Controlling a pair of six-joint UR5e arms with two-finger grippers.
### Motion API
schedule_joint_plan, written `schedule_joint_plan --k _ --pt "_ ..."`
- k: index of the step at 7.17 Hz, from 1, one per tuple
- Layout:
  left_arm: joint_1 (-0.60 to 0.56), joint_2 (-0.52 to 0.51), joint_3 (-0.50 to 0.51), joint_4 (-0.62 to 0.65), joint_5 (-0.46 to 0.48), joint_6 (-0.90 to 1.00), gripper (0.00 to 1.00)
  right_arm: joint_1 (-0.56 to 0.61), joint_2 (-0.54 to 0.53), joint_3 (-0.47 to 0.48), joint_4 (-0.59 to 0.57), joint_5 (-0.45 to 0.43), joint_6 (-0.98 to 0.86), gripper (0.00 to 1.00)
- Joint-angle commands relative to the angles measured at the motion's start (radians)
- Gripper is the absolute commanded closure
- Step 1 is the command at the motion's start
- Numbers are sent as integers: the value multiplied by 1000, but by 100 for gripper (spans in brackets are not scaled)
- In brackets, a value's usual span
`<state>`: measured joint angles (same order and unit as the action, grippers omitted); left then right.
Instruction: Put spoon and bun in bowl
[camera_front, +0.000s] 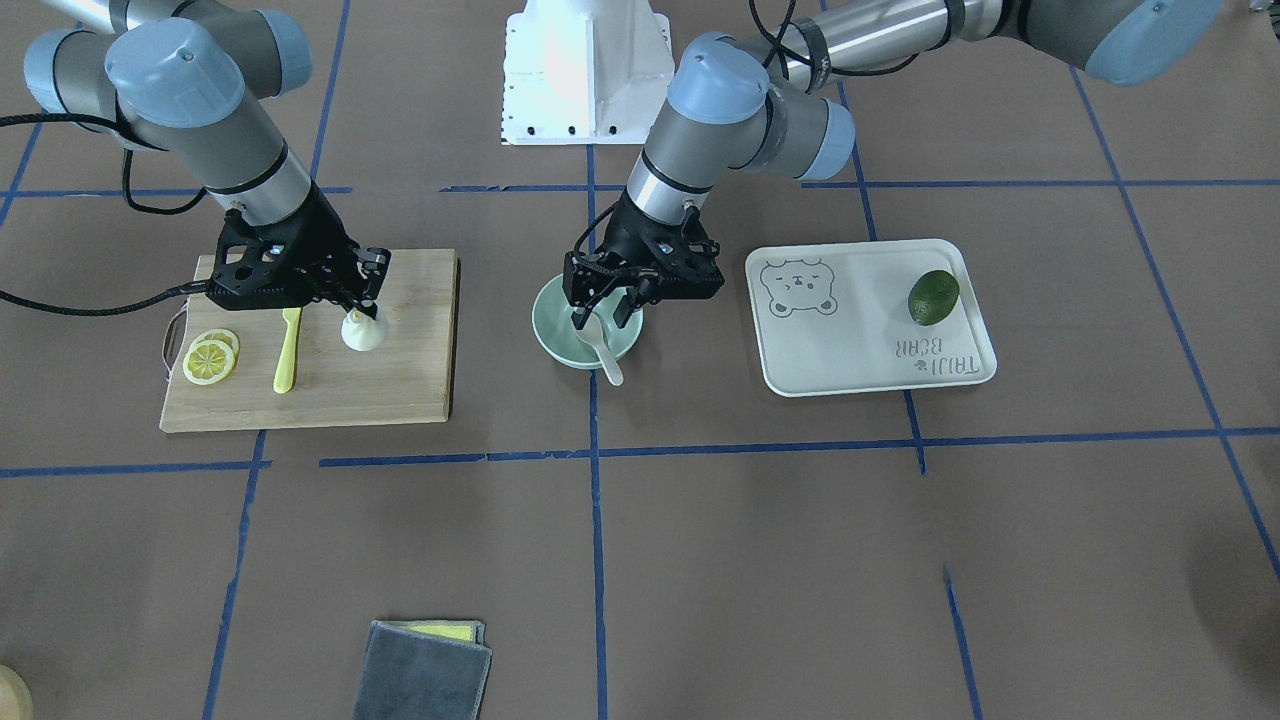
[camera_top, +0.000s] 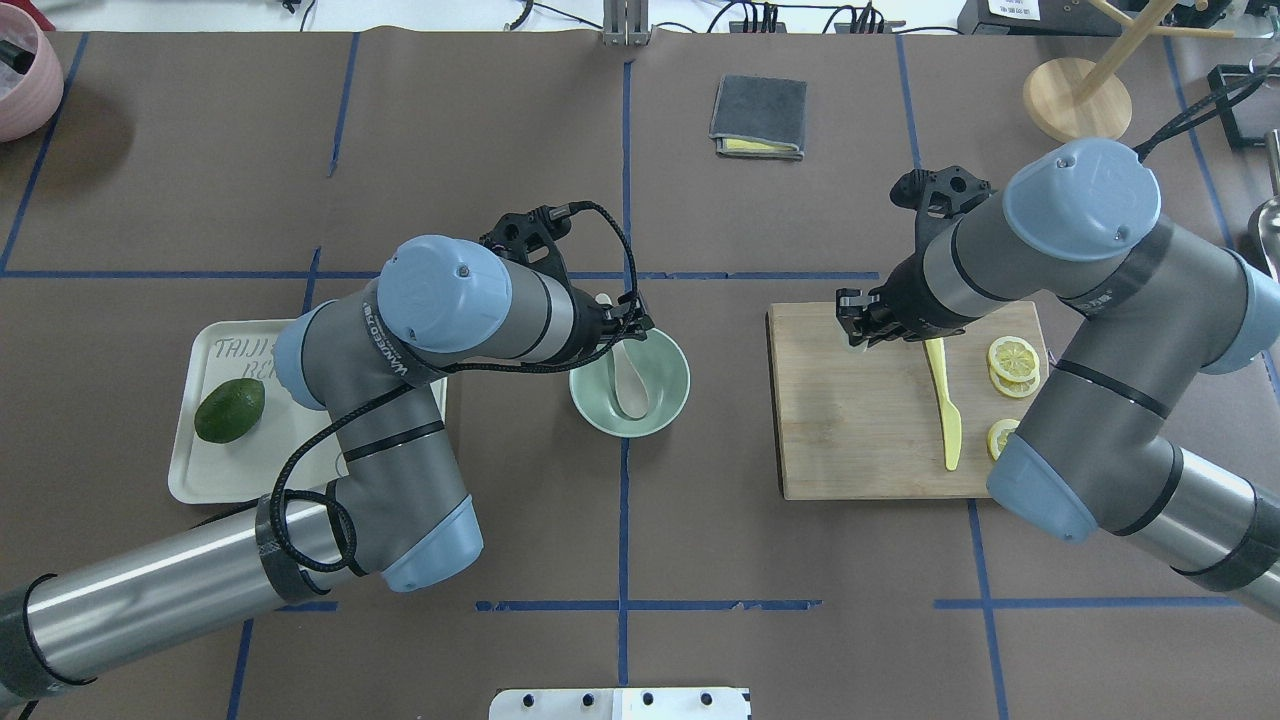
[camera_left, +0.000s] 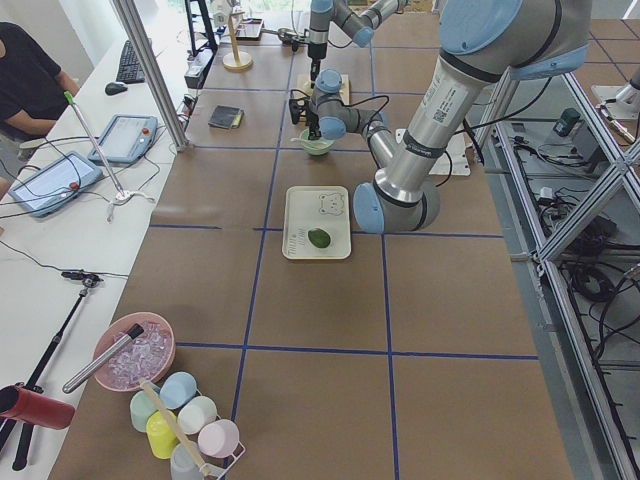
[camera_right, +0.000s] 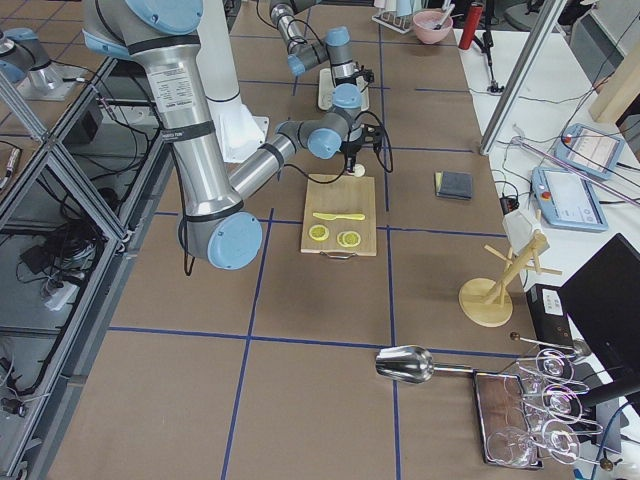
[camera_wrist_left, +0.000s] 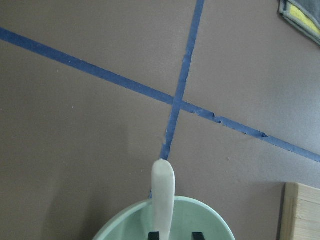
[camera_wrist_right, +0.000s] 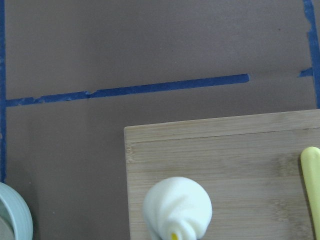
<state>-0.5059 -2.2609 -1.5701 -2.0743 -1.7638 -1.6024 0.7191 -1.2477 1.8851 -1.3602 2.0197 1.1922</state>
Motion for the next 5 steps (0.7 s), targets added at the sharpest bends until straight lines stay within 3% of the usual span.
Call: schedule_joint_plan --k 1,3,5 --pt "-38 53 -71 70 -34 109 0 -30 78 -9 -35 -7 3 100" --pt "-111 58 -170 335 -82 320 0 -90 189 -44 -51 -36 4 100" --pt "-181 57 -221 496 -82 448 0 -186 322 -159 -43 -176 50 100"
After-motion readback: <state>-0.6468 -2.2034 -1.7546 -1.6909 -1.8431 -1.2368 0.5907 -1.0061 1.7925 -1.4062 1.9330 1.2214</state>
